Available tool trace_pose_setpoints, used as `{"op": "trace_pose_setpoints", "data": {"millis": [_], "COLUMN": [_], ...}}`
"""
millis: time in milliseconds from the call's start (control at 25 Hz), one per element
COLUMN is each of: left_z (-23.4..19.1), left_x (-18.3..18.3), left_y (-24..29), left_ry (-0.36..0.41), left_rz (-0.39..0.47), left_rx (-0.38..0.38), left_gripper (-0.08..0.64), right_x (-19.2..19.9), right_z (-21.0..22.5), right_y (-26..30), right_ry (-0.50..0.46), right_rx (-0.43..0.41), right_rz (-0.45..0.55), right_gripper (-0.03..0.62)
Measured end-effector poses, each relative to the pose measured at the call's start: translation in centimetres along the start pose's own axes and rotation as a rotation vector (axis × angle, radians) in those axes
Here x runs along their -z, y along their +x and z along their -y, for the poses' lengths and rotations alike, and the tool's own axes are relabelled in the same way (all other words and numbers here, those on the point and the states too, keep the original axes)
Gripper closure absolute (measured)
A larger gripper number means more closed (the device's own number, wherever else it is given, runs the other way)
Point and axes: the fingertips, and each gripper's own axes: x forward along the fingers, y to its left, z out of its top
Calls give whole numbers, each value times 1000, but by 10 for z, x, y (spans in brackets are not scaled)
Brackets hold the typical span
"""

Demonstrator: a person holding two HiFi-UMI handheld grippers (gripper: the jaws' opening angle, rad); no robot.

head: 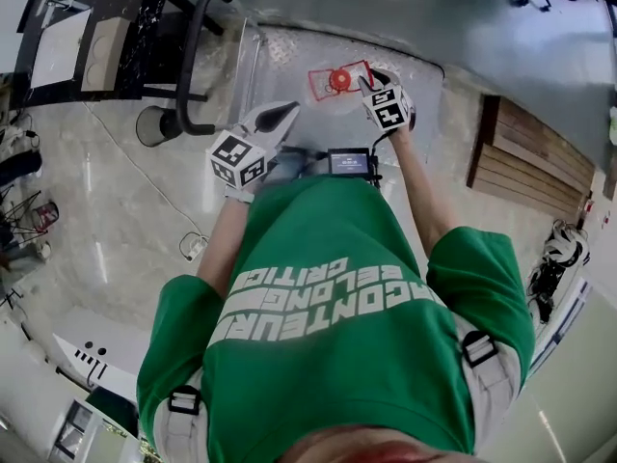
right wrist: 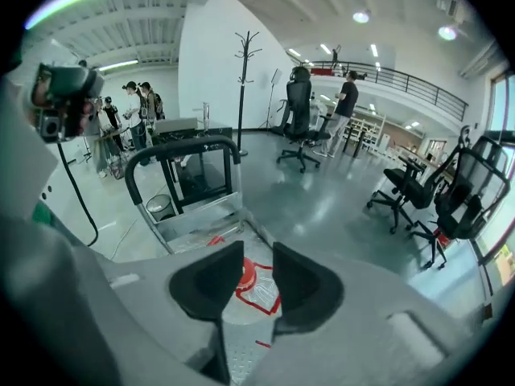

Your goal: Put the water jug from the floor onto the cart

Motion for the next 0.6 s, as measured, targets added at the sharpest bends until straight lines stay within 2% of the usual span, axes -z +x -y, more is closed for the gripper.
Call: {"op": "trace_pose_setpoints", "data": {"millis": [120, 440, 600], "left_z": [4, 31, 46], "left_x": [-5, -10, -12], "left_y": [8, 44, 65], "left_ry": [23, 57, 88], "left_rz": [-11, -71, -98], "left_rx": [44, 210, 289], "left_gripper": [548, 548, 548], "right_x": [-10, -7, -3], "right_z": [-2, 13, 28], "right_y": [-36, -127, -176], "right_ry": [19, 108, 137], "right_rx": [6, 37, 128], "right_rz": [63, 201, 248], "right_gripper": [598, 598, 598]}}
